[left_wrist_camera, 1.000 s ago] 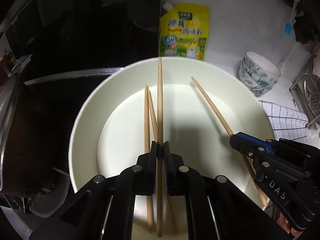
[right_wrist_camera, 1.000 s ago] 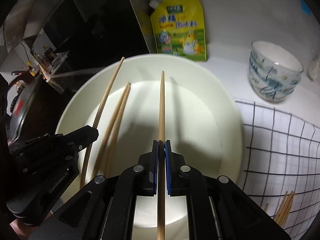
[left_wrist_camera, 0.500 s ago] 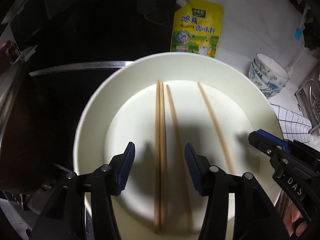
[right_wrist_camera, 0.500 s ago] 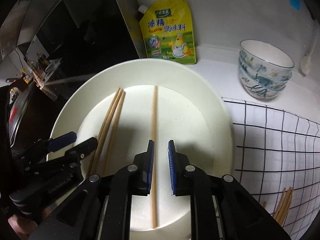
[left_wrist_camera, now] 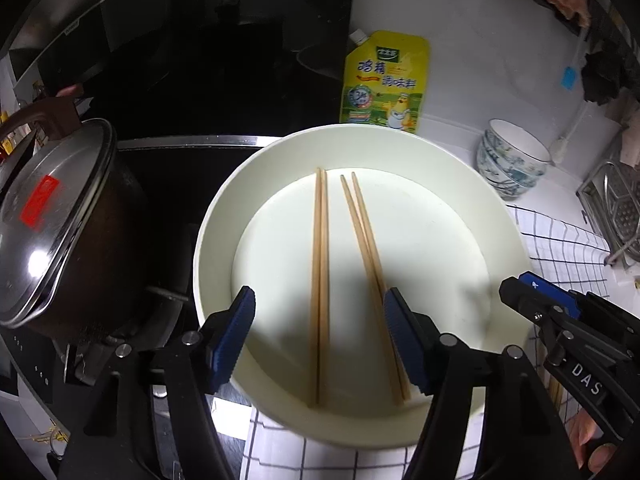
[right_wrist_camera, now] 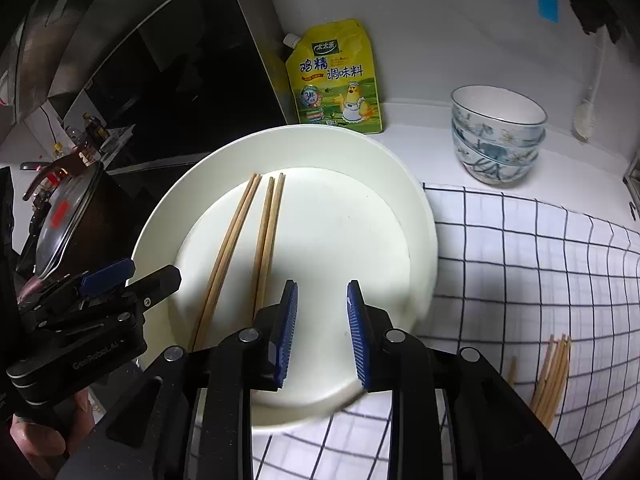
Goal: Organize utensils
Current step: 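Open both grippers to release the chopsticks into the basin, then move both grippers back toward the remaining chopsticks on the mat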
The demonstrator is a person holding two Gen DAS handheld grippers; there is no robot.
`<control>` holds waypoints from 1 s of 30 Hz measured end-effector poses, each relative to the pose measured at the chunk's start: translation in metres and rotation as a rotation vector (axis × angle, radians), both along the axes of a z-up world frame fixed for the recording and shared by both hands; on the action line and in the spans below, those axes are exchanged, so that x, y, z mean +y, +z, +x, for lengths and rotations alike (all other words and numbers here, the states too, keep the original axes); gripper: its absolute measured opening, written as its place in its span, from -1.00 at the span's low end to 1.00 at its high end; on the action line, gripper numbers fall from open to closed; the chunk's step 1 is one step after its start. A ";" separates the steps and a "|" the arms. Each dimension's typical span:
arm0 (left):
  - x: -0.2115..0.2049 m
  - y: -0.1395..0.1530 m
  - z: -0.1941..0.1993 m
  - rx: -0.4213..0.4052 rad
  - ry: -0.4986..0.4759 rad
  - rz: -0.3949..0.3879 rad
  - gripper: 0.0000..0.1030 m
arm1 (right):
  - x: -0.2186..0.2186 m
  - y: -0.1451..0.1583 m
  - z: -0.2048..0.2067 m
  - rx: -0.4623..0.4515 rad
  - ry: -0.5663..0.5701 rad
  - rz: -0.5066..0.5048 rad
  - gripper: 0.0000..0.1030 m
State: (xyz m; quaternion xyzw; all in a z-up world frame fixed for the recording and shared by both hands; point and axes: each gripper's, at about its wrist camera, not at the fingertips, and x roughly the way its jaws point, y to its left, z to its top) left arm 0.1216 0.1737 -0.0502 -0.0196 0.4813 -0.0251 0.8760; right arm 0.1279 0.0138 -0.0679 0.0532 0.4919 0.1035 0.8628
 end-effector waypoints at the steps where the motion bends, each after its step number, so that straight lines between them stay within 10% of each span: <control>1: -0.001 0.001 -0.003 -0.004 -0.002 0.001 0.30 | -0.002 0.002 -0.005 -0.002 -0.001 0.000 -0.52; 30: -0.082 0.018 -0.058 -0.026 -0.148 0.001 0.63 | -0.102 0.020 -0.098 -0.026 -0.158 -0.040 -0.20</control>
